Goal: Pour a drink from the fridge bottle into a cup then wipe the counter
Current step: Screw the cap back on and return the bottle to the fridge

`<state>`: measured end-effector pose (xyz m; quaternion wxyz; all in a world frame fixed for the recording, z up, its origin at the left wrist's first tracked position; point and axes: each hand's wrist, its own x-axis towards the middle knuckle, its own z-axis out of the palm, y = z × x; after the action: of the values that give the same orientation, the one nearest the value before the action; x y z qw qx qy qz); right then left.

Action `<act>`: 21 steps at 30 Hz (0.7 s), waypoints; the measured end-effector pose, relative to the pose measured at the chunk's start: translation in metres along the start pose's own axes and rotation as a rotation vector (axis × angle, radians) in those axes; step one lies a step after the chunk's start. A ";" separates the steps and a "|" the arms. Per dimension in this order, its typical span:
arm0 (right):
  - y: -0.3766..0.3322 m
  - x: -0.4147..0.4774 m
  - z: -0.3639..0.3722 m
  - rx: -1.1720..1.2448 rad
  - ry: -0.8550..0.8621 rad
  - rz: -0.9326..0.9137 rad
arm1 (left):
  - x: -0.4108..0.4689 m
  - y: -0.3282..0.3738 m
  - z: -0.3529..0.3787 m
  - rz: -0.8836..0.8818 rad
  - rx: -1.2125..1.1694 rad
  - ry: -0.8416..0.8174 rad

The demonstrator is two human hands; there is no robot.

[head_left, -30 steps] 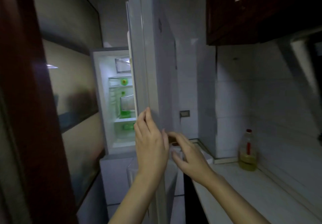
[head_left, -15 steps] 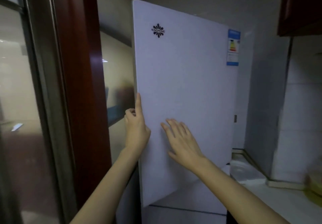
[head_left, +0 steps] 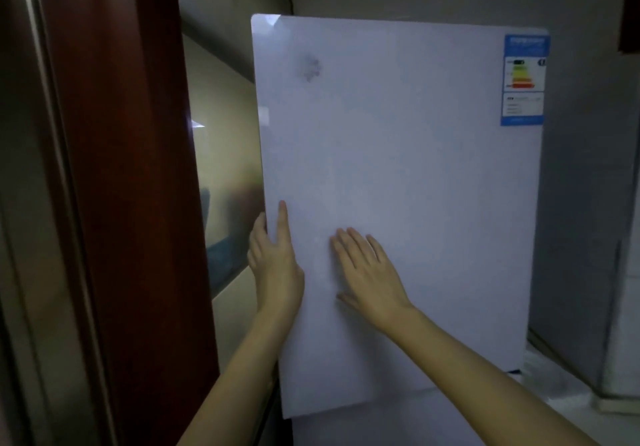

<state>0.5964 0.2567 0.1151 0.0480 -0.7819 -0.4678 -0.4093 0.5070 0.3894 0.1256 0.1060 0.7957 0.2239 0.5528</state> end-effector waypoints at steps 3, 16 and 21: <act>0.004 0.011 0.022 -0.023 -0.033 0.027 | -0.001 -0.013 0.031 0.134 0.179 -0.034; 0.041 0.043 0.118 -0.117 0.054 -0.006 | 0.053 -0.068 0.106 0.154 0.164 -0.213; 0.053 0.052 0.146 -0.153 0.146 -0.034 | 0.065 -0.081 0.121 0.191 0.137 -0.194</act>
<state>0.7360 0.3304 0.0702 0.0151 -0.7435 -0.4435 -0.5003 0.6188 0.5011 0.1019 0.0196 0.8683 0.1731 0.4644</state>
